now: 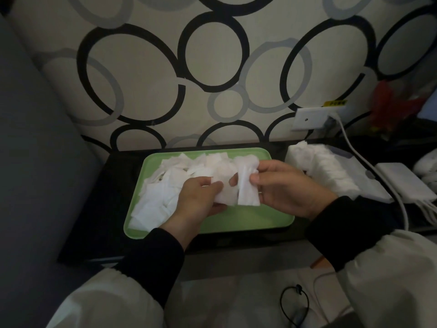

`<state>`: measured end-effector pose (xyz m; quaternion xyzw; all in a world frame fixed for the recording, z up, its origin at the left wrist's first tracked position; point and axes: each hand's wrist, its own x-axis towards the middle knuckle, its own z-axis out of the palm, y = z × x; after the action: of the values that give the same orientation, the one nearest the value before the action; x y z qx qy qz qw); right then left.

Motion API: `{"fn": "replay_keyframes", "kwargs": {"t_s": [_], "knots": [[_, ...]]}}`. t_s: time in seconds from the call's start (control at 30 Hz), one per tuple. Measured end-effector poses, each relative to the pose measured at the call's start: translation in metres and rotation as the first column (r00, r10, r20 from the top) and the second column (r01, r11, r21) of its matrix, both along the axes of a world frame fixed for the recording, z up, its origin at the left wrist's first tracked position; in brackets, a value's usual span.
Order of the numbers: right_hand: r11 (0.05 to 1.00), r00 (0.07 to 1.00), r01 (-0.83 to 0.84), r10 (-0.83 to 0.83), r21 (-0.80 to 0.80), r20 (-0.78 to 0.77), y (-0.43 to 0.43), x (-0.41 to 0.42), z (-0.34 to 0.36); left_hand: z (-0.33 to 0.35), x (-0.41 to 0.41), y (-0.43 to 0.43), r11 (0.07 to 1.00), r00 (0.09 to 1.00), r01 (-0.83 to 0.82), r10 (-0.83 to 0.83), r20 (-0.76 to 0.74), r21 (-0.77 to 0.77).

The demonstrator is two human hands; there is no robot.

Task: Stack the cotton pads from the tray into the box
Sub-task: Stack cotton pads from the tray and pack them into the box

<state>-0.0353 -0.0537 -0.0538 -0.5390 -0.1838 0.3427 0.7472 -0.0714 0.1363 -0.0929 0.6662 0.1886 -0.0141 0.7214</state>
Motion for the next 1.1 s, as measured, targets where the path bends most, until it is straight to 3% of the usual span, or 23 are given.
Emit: {"fn": "replay_keyframes", "kwargs": {"t_s": [0.1, 0.2, 0.3, 0.47, 0.77, 1.0, 1.1], "knots": [[0.997, 1.000, -0.022, 0.020, -0.078, -0.022, 0.010, -0.003, -0.007, 0.002, 0.000, -0.003, 0.998, 0.998, 0.042, -0.045, 0.045, 0.053], [0.971, 0.992, 0.126, -0.117, -0.205, 0.054, 0.015, 0.000, -0.012, 0.006, -0.003, -0.006, 0.992, 0.993, 0.079, -0.087, 0.080, 0.096], [0.949, 0.980, 0.173, -0.140, -0.265, 0.139, 0.013, 0.003, -0.015, 0.004, -0.001, -0.005, 0.994, 0.995, 0.072, -0.077, 0.064, 0.085], [0.941, 0.967, 0.151, -0.077, -0.303, 0.243, 0.012, -0.002, -0.016, 0.008, -0.003, -0.008, 0.993, 0.991, 0.111, -0.107, 0.084, -0.043], [0.856, 0.946, 0.305, -0.224, -0.417, 0.234, 0.018, 0.000, -0.015, 0.014, -0.006, -0.017, 0.950, 0.995, 0.060, -0.032, 0.096, -0.308], [0.825, 0.940, 0.341, -0.282, -0.450, 0.193, 0.020, -0.002, -0.011, 0.017, -0.005, -0.021, 0.934, 1.000, -0.021, 0.019, -0.007, -0.356], [0.803, 0.935, 0.354, -0.283, -0.479, 0.215, 0.021, -0.003, -0.011, 0.017, -0.005, -0.021, 0.939, 1.000, 0.025, -0.028, -0.005, -0.343]]}}
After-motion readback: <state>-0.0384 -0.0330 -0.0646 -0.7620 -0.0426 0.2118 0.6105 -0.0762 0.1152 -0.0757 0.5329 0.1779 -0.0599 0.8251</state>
